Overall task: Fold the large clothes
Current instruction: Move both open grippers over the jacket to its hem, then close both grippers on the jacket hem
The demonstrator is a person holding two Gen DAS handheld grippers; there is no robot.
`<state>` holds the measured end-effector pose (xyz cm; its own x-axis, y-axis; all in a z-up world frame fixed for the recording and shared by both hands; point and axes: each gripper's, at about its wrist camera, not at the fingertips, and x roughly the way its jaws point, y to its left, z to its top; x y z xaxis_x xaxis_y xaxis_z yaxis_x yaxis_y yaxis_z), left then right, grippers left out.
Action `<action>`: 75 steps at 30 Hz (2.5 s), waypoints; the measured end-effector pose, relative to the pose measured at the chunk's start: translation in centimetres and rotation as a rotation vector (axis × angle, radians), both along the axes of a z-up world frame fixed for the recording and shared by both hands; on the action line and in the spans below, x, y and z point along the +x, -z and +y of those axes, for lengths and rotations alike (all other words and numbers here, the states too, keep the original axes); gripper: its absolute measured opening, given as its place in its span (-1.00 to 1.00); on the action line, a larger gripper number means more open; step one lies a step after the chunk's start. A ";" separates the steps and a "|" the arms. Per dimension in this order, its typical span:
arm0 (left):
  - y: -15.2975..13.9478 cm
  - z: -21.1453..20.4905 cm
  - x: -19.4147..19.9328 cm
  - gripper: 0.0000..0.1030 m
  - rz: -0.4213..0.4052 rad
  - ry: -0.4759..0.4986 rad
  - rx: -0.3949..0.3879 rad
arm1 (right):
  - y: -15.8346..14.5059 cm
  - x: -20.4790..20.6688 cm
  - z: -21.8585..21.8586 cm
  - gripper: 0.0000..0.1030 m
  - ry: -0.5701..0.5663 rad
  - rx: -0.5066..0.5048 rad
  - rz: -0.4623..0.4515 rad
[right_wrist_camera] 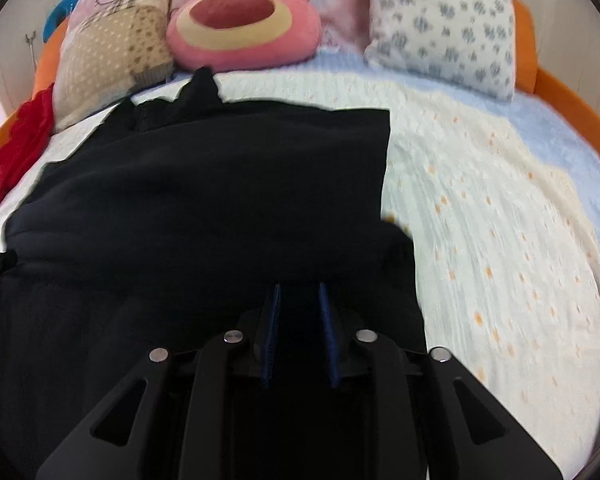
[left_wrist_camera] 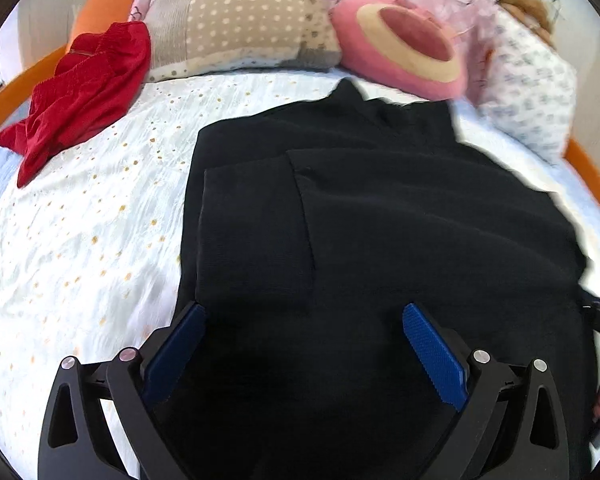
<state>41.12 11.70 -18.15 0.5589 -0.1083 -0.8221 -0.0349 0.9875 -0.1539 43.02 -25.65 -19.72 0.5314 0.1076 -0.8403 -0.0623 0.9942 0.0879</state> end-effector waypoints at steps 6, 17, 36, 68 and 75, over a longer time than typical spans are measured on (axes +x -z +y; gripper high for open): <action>-3.3 4.2 -10.8 0.94 0.097 -0.002 -0.068 | -5.8 -10.7 -0.7 0.60 -0.096 0.007 -0.043; -1.1 9.1 -26.7 0.94 0.231 0.032 -0.265 | -6.9 -26.0 -3.5 0.60 -0.189 0.122 0.024; -0.6 3.7 -30.7 0.94 0.354 0.156 -0.348 | -4.2 -28.2 -6.8 0.60 -0.109 0.304 0.170; 1.1 2.7 -30.8 0.85 0.389 0.167 -0.419 | -0.8 -27.3 -4.0 -0.07 -0.209 0.194 0.324; 2.5 5.8 -31.2 -0.01 0.380 0.063 -0.475 | -1.6 -27.6 -5.2 -0.56 -0.192 0.202 0.333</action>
